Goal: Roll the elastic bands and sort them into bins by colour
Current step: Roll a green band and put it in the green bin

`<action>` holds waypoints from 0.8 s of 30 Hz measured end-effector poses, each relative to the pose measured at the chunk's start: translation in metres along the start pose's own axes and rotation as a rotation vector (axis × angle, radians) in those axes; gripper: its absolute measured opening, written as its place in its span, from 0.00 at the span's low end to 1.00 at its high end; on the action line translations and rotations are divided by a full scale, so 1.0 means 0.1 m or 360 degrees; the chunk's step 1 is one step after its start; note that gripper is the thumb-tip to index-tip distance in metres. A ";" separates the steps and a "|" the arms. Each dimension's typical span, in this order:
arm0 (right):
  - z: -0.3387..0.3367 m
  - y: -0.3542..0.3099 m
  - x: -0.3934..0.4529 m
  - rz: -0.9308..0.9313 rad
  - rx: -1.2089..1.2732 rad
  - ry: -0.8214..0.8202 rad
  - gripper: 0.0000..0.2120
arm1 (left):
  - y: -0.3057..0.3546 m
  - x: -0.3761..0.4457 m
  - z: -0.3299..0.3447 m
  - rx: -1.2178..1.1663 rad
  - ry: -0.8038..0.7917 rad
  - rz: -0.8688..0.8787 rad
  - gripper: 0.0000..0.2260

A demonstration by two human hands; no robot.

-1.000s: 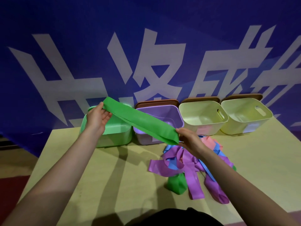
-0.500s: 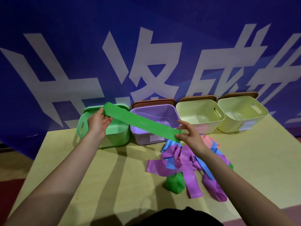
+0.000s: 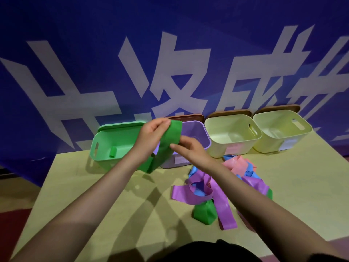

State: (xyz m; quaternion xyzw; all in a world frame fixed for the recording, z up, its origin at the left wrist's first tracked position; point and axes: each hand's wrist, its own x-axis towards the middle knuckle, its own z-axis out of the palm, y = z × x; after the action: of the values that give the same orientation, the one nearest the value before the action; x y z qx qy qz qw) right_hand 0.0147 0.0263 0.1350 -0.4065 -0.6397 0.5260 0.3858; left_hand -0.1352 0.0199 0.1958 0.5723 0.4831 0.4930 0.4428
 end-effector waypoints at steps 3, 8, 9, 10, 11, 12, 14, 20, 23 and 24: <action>0.13 0.10 -0.03 0.0023 0.0136 -0.0009 0.10 | 0.05 0.03 -0.12 -0.0030 0.0148 -0.0022 0.10; 0.25 0.26 -0.11 0.0211 0.0213 0.0011 0.08 | 0.02 0.05 -0.29 -0.0059 0.0314 -0.0070 0.10; 0.26 0.32 -0.13 0.0239 0.0196 0.0009 0.08 | 0.02 0.05 -0.31 -0.0086 0.0367 -0.0080 0.10; 0.26 0.37 -0.16 0.0279 0.0199 0.0001 0.08 | 0.02 0.06 -0.31 -0.0115 0.0412 -0.0089 0.10; 0.26 0.42 -0.19 0.0332 0.0230 -0.0013 0.08 | 0.02 0.06 -0.31 -0.0143 0.0438 -0.0095 0.11; 0.26 0.46 -0.22 0.0386 0.0263 -0.0030 0.07 | 0.02 0.06 -0.30 -0.0158 0.0452 -0.0096 0.11; 0.26 0.55 -0.27 0.0460 0.0316 -0.0045 0.07 | 0.03 0.07 -0.28 -0.0175 0.0468 -0.0091 0.10; 0.22 0.68 -0.40 0.0575 0.0272 -0.0032 0.05 | 0.10 0.14 -0.30 -0.0327 0.0678 -0.0112 0.09; 0.18 0.75 -0.44 0.0605 0.0246 -0.0051 0.07 | 0.13 0.14 -0.27 -0.0478 0.0789 -0.0132 0.08; 0.17 0.78 -0.45 0.0623 0.0238 -0.0054 0.07 | 0.13 0.14 -0.26 -0.0505 0.0812 -0.0124 0.09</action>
State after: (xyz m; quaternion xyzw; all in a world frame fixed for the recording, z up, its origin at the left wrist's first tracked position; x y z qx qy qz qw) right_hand 0.0246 -0.0128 0.0526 -0.4842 -0.5141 0.6438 0.2946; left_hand -0.1584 0.0322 0.2140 0.3346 0.5172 0.6730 0.4095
